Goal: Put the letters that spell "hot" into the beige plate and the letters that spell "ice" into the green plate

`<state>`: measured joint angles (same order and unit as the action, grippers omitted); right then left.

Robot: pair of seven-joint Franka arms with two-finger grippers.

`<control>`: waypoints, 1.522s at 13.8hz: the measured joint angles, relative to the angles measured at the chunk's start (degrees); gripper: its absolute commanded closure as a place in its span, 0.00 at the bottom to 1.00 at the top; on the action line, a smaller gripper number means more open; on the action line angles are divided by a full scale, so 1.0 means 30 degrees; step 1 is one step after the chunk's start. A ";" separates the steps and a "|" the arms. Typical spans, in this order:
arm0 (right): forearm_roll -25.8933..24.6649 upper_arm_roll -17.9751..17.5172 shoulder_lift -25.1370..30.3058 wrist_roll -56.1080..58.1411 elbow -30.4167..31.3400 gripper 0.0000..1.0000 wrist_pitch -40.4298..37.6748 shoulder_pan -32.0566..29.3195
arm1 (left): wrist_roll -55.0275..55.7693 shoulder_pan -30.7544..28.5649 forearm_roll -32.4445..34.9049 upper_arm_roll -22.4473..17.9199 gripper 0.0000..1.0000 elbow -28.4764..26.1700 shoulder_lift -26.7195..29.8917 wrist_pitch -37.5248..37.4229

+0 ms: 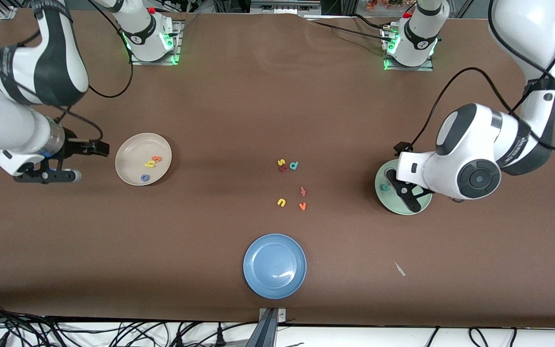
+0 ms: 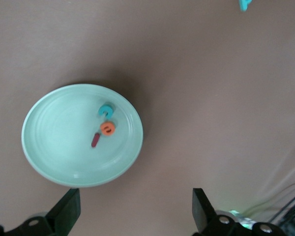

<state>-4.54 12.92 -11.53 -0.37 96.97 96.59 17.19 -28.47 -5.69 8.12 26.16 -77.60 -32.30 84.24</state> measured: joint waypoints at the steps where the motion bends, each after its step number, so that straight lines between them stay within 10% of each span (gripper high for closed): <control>1: -0.0342 -0.0581 0.0436 0.0190 -0.0228 0.00 -0.0815 -0.0389 | 0.0948 0.0085 -0.0001 0.0095 0.00 0.0646 0.0264 -0.0632; 5: 0.0115 -0.1143 0.1788 0.0285 -0.1298 0.00 -0.3014 -0.1256 | 0.3327 0.0889 -0.0214 -0.0910 0.00 0.1214 0.2523 -0.1343; 11: 0.1855 -0.1216 0.2898 -0.0692 -0.1357 0.00 -0.3680 -0.2281 | 0.4620 0.1997 -0.3024 -0.7401 0.00 -0.0846 0.6333 0.3414; 21: 0.2095 -0.1447 0.2659 -0.1224 -0.1341 0.00 -0.3213 -0.2188 | 1.0323 0.2209 -0.3035 -0.7378 0.00 -0.4361 1.0648 0.2539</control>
<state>1.75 8.58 -3.55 -4.04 92.95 86.95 10.63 2.50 0.94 -0.98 4.03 -90.69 -0.36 91.85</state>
